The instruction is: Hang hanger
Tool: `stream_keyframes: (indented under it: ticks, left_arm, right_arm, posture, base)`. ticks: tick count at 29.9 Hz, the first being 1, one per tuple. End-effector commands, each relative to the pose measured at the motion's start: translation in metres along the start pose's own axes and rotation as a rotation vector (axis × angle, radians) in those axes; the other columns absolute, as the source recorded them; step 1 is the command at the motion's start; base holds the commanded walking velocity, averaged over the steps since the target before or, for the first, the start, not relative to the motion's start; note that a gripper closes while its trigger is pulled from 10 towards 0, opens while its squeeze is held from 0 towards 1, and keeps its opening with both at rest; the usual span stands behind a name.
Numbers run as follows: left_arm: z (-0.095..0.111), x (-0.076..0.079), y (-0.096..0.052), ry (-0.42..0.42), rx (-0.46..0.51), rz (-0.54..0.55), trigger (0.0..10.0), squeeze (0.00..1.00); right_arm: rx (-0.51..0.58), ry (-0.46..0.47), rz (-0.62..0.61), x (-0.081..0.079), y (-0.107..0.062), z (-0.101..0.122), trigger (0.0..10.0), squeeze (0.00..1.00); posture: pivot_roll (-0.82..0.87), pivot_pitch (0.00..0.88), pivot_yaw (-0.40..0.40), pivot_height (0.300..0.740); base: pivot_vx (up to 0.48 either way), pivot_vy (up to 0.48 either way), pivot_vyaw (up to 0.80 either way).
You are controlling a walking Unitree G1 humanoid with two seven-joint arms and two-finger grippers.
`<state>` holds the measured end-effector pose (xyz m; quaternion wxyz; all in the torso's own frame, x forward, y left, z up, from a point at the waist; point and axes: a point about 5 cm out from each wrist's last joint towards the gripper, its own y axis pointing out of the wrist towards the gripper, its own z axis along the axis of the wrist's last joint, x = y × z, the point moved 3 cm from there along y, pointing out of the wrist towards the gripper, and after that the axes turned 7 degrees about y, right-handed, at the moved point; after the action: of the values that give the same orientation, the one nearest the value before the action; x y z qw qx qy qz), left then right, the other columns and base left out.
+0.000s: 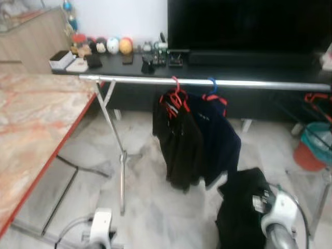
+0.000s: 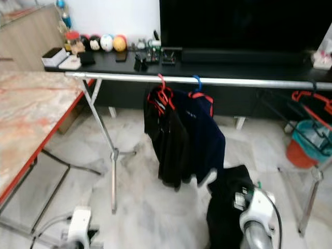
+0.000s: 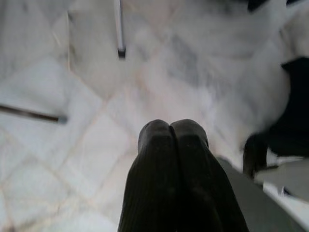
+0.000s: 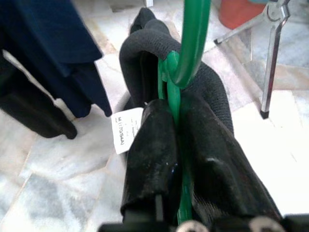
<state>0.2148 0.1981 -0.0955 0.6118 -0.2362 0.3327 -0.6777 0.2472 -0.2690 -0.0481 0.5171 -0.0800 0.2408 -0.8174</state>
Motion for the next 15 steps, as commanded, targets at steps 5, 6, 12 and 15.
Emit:
stream_keyframes:
  ticks: [5, 6, 12, 15]
  left_arm:
    - [-0.0030, -0.0013, -0.0005, -0.004, -0.015, 0.003, 10.0, 0.00]
    - [-0.0029, -0.0013, -0.0005, -0.004, -0.015, 0.003, 10.0, 0.00]
    - [-0.0004, -0.0008, 0.0001, -0.002, -0.008, 0.001, 10.0, 0.00]
    - [0.0004, -0.0007, 0.0003, -0.002, -0.005, 0.000, 10.0, 0.00]
  right_arm:
    - [0.030, 0.007, 0.004, -0.0018, 0.0016, 0.0065, 10.0, 0.00]
    - [0.030, 0.007, 0.004, -0.0018, 0.0017, 0.0066, 10.0, 0.00]
    - [0.042, 0.005, 0.005, -0.0019, 0.0030, 0.0105, 10.0, 0.00]
    - [0.045, 0.001, 0.008, -0.0023, 0.0036, 0.0121, 10.0, 0.00]
  posture:
    - [0.07, 0.000, 0.002, 0.740]
    - [0.07, 0.000, 0.002, 0.740]
    - [0.07, 0.000, 0.002, 0.740]
    - [0.07, 0.000, 0.002, 0.740]
  base:
    - [-0.280, 0.000, 0.00]
    - [-0.281, 0.000, 0.00]
    - [-0.281, 0.000, 0.00]
    - [-0.284, 0.000, 0.00]
